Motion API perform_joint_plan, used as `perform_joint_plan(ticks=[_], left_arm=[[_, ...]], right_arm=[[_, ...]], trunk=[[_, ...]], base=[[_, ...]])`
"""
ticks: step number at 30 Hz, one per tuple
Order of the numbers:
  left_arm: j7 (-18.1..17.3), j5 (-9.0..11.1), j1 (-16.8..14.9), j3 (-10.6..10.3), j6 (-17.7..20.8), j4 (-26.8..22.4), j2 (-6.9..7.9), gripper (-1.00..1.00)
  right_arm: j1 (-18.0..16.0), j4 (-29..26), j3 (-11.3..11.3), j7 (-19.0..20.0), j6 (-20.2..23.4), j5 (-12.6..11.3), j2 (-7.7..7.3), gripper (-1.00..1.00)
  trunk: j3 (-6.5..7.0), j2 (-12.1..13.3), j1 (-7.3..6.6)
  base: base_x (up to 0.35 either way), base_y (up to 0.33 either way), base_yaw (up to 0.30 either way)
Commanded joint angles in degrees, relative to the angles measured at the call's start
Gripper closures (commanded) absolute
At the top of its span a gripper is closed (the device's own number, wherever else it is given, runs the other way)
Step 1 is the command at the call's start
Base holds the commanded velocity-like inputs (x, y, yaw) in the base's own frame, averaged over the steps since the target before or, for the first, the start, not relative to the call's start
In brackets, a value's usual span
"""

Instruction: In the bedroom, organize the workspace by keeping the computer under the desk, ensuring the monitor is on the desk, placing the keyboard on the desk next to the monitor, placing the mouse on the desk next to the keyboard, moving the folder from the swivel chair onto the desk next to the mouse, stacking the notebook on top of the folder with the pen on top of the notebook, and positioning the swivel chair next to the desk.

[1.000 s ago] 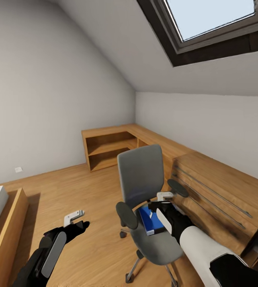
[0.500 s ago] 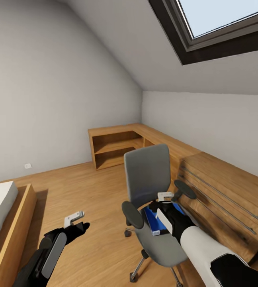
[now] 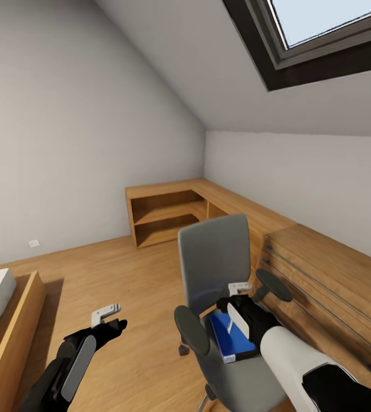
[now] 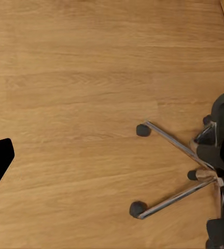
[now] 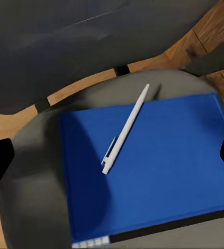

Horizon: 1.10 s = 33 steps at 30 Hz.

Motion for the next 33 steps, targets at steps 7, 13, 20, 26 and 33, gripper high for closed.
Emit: perform_joint_plan(ticks=[7, 13, 20, 26, 33], left_arm=[[0.46, 0.51, -0.02, -0.06, -0.31, -0.91, 0.01, -1.00], [0.43, 0.57, -0.02, -0.06, -0.32, -2.08, 0.00, -1.00], [0.54, 0.54, -0.02, -0.06, -0.38, -2.59, -0.07, -1.00], [0.61, 0.51, -0.02, -0.06, -0.38, -2.64, -0.09, -1.00], [0.58, 0.57, 4.21, -0.06, -2.52, -10.40, -0.16, -1.00]], right_arm=[[-0.04, 0.26, 0.22, -0.46, 1.47, -0.62, -0.22, -1.00], [-0.04, 0.22, -0.04, -0.41, 2.90, -0.67, -0.84, -1.00], [-0.04, 0.19, -2.19, -0.43, 3.34, -0.62, -1.14, -1.00], [-0.04, 0.12, -2.62, -0.45, 3.09, -0.55, -1.23, -1.00], [-0.04, -0.14, -2.66, -0.37, 2.93, -0.51, -1.25, -1.00]], trunk=[[-0.07, -0.03, 0.03], [-0.97, -2.04, 1.13], [-2.22, -4.85, 2.67], [-3.30, -7.25, 3.98], [-4.56, -10.06, 5.52]], base=[[0.074, 0.000, 0.000], [0.010, 0.000, 0.000], [0.002, 0.000, 0.000], [0.000, 0.000, 0.000], [0.000, 0.000, 0.000]])
